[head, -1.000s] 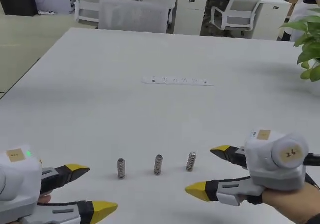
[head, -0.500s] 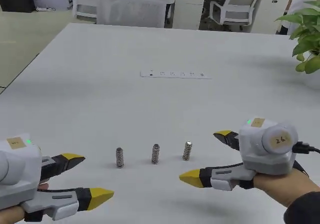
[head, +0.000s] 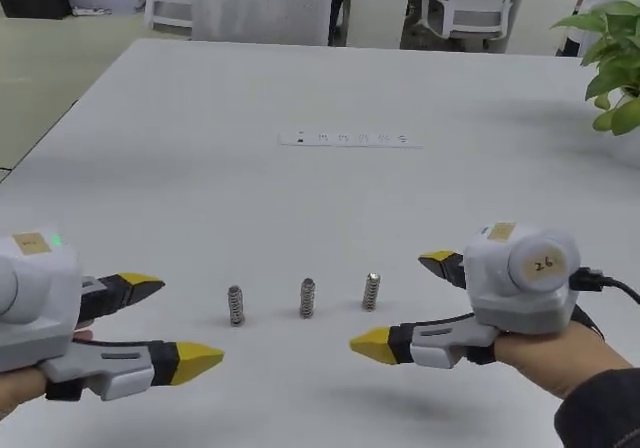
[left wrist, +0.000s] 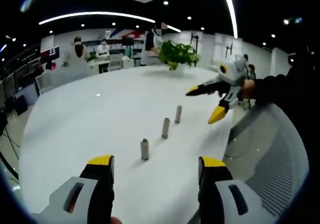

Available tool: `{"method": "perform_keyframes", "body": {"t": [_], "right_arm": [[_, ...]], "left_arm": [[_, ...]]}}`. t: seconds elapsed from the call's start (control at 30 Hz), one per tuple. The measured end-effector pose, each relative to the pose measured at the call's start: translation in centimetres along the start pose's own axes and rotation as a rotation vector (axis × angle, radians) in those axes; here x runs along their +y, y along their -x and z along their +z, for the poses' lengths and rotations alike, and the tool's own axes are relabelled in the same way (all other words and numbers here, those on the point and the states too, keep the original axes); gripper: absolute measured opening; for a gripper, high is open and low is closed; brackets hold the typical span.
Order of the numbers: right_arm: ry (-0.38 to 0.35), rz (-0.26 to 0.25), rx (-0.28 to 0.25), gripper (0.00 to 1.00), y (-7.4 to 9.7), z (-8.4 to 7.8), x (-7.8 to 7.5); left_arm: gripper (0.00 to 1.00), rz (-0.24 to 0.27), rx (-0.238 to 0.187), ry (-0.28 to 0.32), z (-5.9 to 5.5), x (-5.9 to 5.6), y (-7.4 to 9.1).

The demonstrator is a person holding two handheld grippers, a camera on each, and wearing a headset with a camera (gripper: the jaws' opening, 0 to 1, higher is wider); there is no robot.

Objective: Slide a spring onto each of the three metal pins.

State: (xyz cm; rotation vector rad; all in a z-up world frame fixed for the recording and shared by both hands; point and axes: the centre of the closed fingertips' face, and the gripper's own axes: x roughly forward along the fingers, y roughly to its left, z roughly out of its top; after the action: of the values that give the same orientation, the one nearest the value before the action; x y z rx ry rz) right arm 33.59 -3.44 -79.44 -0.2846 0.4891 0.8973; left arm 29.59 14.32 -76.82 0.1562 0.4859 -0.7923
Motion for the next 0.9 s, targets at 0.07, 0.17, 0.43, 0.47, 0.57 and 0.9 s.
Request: {"method": "perform_keyframes", "body": {"t": [0.07, 0.17, 0.43, 0.47, 0.57, 0.9], "right_arm": [[-0.006, -0.002, -0.010, 0.89, 0.1, 0.3, -0.1], [-0.007, -0.002, -0.017, 0.89, 0.2, 0.4, 0.0], [-0.001, 0.001, -0.019, 0.89, 0.2, 0.4, 0.2], [-0.003, -0.001, -0.019, 0.89, 0.2, 0.3, 0.1], [-0.009, -0.003, -0.013, 0.89, 0.2, 0.1, 0.0], [-0.008, 0.003, -0.005, 0.89, 0.2, -0.2, 0.3]], "left_arm": [[0.65, 0.005, 0.007, 0.017, -0.3, 0.1, -0.3], [0.66, 0.009, 0.000, 0.052, -0.4, -0.1, -0.7], [0.72, -0.026, 0.002, 0.060, -1.1, -1.1, -1.3], [0.72, -0.025, 0.003, 0.066, -1.2, -1.0, -1.3], [0.73, -0.013, 0.011, 0.069, -1.6, -0.9, -1.4], [0.76, 0.008, 0.029, 0.079, -2.4, -0.7, -1.5]]}}
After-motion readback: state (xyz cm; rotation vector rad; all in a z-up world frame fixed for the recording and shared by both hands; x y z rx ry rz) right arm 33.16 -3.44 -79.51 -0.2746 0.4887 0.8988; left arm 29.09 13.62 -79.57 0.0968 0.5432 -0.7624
